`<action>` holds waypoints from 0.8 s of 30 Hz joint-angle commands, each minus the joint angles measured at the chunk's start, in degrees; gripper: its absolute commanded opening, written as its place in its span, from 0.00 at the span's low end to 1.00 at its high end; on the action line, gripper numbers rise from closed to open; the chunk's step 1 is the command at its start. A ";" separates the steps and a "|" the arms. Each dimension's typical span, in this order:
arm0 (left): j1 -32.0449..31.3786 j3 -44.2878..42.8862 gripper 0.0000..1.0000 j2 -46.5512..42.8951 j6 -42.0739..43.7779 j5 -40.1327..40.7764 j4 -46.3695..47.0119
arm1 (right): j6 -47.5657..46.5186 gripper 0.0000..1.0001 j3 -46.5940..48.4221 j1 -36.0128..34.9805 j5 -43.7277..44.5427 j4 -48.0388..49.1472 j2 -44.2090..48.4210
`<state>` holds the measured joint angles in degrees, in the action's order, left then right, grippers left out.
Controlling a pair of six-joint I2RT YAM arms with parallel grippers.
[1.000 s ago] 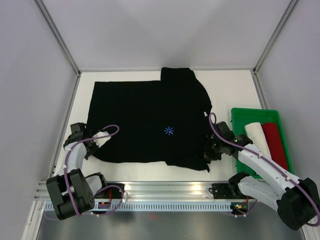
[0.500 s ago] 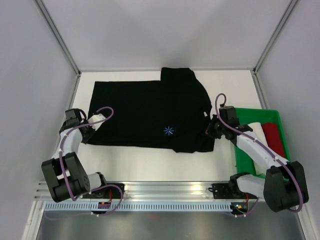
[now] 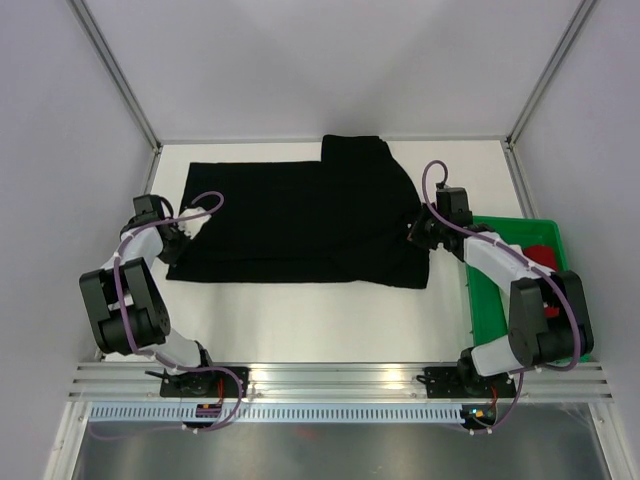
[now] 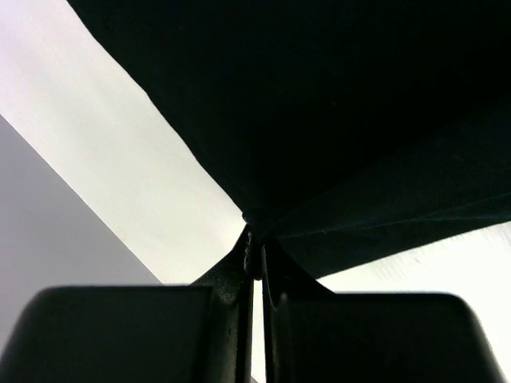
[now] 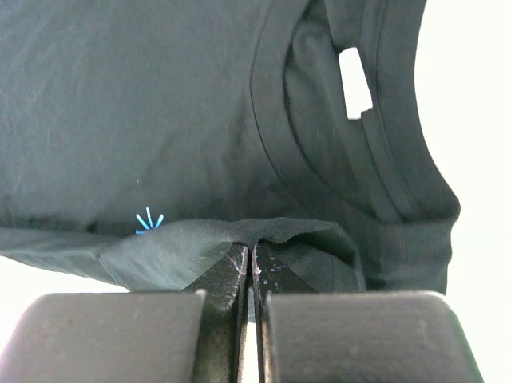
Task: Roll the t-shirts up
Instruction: Fold the tshirt
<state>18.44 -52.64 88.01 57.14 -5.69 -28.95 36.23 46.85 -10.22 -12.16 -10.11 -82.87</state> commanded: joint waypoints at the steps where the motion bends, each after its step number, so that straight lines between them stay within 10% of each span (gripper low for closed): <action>1: -0.24 -3.78 0.02 2.60 -2.21 1.30 1.97 | -2.39 0.00 4.03 0.38 -0.06 3.78 -2.38; 24: -4.29 -12.04 0.02 14.73 -5.81 7.89 6.01 | -9.16 0.00 18.45 1.17 6.19 -1.31 -17.85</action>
<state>14.13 -62.04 101.71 54.19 0.14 -25.69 29.04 62.35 -9.67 -8.69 -11.11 -99.63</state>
